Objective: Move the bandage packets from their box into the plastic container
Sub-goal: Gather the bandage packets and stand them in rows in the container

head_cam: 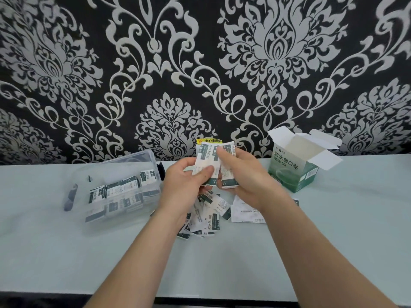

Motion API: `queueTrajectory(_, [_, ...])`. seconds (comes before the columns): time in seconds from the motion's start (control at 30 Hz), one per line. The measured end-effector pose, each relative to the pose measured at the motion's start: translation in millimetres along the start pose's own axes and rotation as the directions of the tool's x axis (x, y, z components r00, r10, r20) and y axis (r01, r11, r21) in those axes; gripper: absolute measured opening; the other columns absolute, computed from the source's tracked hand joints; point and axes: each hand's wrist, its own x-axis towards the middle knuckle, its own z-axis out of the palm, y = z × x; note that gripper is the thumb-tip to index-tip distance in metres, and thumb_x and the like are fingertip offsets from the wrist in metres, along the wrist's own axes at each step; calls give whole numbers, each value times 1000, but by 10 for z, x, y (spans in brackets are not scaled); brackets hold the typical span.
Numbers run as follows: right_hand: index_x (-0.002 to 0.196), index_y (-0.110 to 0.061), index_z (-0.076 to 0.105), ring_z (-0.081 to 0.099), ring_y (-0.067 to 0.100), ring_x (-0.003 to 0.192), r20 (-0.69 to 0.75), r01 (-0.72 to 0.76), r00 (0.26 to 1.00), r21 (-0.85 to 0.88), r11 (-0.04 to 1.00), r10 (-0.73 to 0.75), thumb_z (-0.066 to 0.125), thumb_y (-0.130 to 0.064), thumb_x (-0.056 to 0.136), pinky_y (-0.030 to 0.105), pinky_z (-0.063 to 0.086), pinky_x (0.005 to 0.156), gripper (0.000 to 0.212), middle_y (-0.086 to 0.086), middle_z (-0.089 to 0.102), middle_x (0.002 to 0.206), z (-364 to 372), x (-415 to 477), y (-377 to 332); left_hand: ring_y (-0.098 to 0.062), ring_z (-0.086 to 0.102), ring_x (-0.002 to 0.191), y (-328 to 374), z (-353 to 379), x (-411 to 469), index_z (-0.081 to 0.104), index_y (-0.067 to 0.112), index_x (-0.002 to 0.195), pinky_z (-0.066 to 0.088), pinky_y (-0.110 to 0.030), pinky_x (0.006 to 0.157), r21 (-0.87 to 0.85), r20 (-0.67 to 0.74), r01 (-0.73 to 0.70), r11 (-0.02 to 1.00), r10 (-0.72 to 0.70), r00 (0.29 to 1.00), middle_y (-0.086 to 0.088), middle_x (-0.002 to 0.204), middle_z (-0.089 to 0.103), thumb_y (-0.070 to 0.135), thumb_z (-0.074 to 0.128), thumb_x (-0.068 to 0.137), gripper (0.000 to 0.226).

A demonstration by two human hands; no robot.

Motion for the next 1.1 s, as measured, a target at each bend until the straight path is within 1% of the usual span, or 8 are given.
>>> queueTrajectory(0.1, [116,-11,61,71,26,92,-34,47,998,-28,998,-48,57,-20,96,43,59,79,22,12,73,104,65,52,86,-10,68,87,8,31,-40,56,28,128,52,-24,72,230,13,-112,967,112,994,5,105,72,28,71,86,44])
queueTrajectory(0.23, [114,-13,61,69,28,97,-88,47,995,-99,994,-56,52,-10,96,41,57,81,20,12,71,105,200,119,179,-14,62,88,25,66,-142,39,31,142,50,-31,76,686,161,-338,645,318,934,14,101,60,36,56,93,52])
queueTrajectory(0.33, [113,-11,60,71,26,84,-97,10,995,-2,1000,-10,48,-4,98,39,58,70,21,14,70,98,158,126,81,-10,52,110,32,-57,-101,24,37,145,48,-33,86,740,258,-393,546,310,915,13,119,52,56,65,79,80])
queueTrajectory(0.43, [109,-4,60,70,26,70,104,16,995,-136,991,-2,49,4,93,38,58,63,21,16,69,85,111,14,-48,-6,17,133,80,-146,-156,3,41,150,32,-26,98,757,363,-479,445,324,874,15,143,18,59,74,69,109])
queueTrajectory(0.53, [104,0,59,63,21,57,254,37,966,-276,960,35,48,14,84,29,51,50,27,15,62,74,215,-77,-69,-2,-5,140,54,-197,-196,5,36,151,26,-29,107,764,414,-529,370,349,841,20,155,-5,58,75,68,111])
queueTrajectory(0.87, [121,3,58,62,24,83,451,14,891,-132,991,48,45,6,95,31,51,70,29,18,61,100,429,-55,-109,-5,26,126,168,-486,-246,32,36,140,44,-33,99,738,230,-469,485,473,851,21,130,23,53,69,68,82])
queueTrajectory(0.97, [117,5,60,66,21,73,395,27,919,-24,999,-15,41,9,95,27,57,67,30,19,67,96,591,-51,-120,-8,37,127,194,-614,-256,29,40,141,43,-34,102,545,89,-409,732,435,896,28,125,29,54,72,67,87])
queueTrajectory(1.1, [111,-6,68,67,37,98,284,133,949,26,991,-135,47,4,94,47,50,92,29,16,73,104,1001,-30,-11,-11,61,97,271,-871,-240,45,34,130,54,-30,80,218,-220,-255,942,302,928,8,110,61,24,68,87,50])
